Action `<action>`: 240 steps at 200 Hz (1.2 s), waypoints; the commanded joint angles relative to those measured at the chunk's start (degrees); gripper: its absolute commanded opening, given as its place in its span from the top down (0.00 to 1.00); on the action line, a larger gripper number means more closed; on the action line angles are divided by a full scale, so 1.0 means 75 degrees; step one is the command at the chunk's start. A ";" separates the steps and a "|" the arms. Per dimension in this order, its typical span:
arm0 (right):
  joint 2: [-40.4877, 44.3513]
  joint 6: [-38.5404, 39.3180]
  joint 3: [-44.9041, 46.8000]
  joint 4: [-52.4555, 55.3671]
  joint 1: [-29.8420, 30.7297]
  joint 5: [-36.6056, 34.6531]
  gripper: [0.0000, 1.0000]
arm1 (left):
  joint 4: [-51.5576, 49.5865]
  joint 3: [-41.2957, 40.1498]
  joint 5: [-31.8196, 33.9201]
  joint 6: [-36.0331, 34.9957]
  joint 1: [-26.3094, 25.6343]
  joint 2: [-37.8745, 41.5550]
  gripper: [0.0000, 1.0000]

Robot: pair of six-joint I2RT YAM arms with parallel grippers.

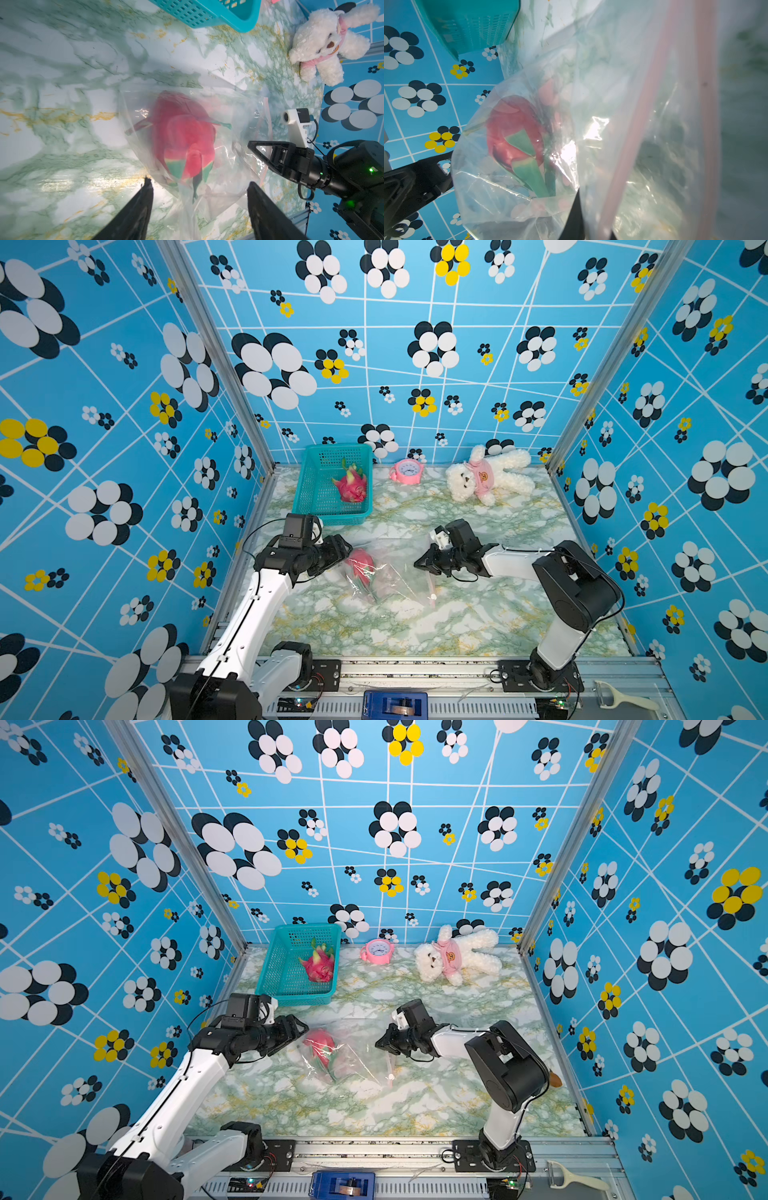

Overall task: Open the zip-top bag and take out the dragon fruit
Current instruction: Adjust the zipper food storage bag at the center of the board.

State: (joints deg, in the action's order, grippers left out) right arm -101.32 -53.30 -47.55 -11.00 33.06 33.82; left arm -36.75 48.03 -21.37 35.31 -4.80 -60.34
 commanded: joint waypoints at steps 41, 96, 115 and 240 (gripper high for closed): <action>-0.0042 0.0423 -0.0165 0.0759 -0.0047 0.0374 0.90 | 0.1811 -0.1109 -0.0592 0.0765 0.1293 -0.1069 0.22; 0.0068 0.0556 -0.0065 0.0940 -0.0048 0.0447 0.90 | 0.2705 -0.0932 -0.1469 0.1144 0.1624 -0.2405 0.13; 0.0040 0.0542 -0.0099 0.0934 -0.0050 0.0454 0.90 | 0.3030 -0.0911 -0.1541 0.1245 0.1589 -0.2784 0.13; -0.0095 0.0595 -0.0327 0.1220 -0.0066 0.0377 0.89 | 0.2819 0.0129 -0.1919 0.0520 0.1279 -0.4184 0.80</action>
State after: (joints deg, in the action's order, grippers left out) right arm -101.43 -50.09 -48.40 -3.68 32.91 36.58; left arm -13.78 46.89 -34.22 41.23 5.15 -91.50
